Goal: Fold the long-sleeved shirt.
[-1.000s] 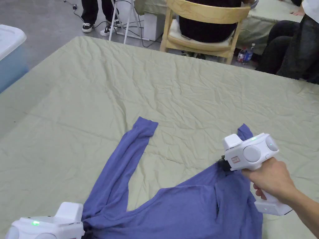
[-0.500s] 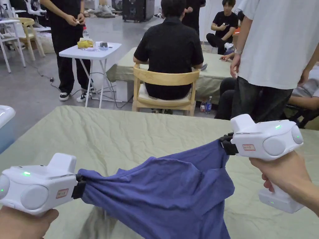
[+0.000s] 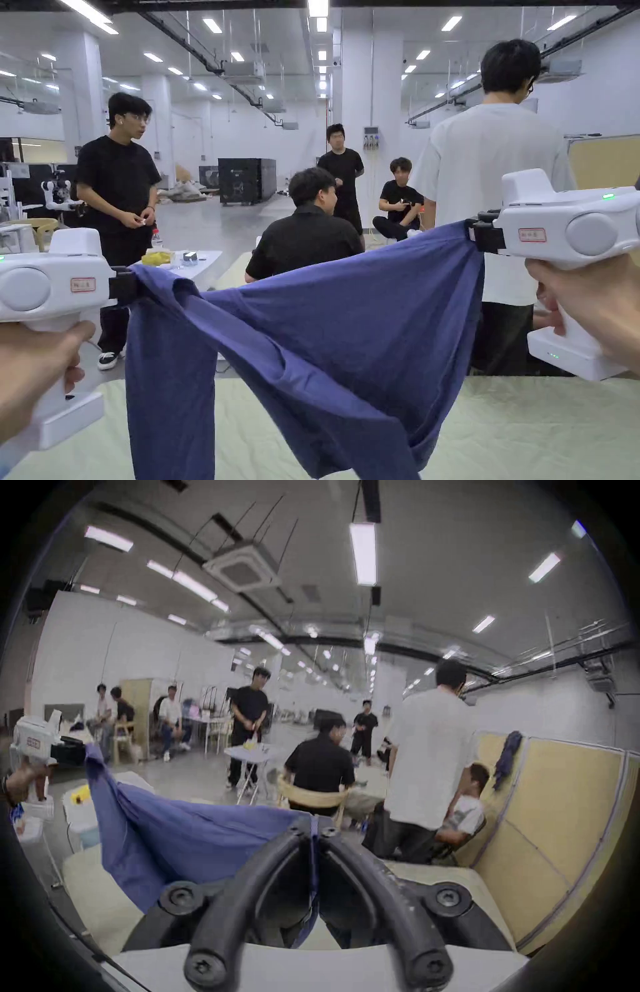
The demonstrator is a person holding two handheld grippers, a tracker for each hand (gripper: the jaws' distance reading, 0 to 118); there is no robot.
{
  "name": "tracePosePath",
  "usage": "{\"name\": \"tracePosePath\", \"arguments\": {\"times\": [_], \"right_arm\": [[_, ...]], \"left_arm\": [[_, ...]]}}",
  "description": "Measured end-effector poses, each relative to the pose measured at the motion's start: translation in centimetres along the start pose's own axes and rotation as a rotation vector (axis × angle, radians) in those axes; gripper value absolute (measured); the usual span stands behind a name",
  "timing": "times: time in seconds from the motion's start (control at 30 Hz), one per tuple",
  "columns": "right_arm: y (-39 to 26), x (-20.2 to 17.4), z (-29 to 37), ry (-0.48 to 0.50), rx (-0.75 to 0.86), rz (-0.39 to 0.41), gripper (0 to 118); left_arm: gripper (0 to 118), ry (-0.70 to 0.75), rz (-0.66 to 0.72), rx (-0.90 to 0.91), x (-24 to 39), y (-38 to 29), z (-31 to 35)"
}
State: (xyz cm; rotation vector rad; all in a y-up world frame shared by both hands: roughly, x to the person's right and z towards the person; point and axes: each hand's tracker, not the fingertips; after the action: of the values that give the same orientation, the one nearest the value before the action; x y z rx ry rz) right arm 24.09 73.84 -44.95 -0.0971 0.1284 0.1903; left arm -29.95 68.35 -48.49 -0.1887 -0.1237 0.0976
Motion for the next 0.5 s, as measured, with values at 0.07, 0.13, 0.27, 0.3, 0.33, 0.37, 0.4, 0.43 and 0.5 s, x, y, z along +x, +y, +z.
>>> {"name": "tracePosePath", "arguments": {"times": [0.07, 0.13, 0.27, 0.3, 0.33, 0.37, 0.4, 0.43, 0.5], "right_arm": [[2.3, 0.1, 1.3, -0.038, 0.035, 0.03, 6], [3.9, 1.2, 1.2, -0.045, 0.043, 0.011, 6], [7.2, 2.8, 2.5, -0.097, 0.074, -0.033, 6], [7.9, 3.3, 2.8, -0.099, 0.074, -0.053, 6], [8.4, 3.7, 3.0, -0.105, 0.075, -0.064, 6], [8.9, 3.8, 3.6, -0.119, 0.081, -0.077, 6], [9.4, 4.3, 3.9, -0.118, 0.076, -0.097, 6], [9.8, 4.6, 4.1, -0.126, 0.081, -0.113, 6], [10.6, 5.3, 5.0, -0.135, 0.091, -0.146, 6]], "left_arm": [[8, -0.016, -0.015, 0.021, 0.6, 2.3, 0.7], [8, -0.007, -0.064, 0.052, 1.7, 4.4, 1.4], [8, -0.017, -0.088, 0.108, 3.1, 8.6, 2.8], [8, -0.029, -0.084, 0.138, 3.1, 9.7, 3.2], [8, -0.033, -0.081, 0.138, 3.3, 10.8, 3.3], [8, -0.034, -0.076, 0.146, 3.6, 12.2, 3.5], [8, -0.04, -0.075, 0.155, 4.0, 13.5, 3.7], [8, -0.047, -0.073, 0.164, 4.2, 14.5, 3.8], [7, -0.057, -0.078, 0.183, 4.9, 16.8, 4.1]]}}
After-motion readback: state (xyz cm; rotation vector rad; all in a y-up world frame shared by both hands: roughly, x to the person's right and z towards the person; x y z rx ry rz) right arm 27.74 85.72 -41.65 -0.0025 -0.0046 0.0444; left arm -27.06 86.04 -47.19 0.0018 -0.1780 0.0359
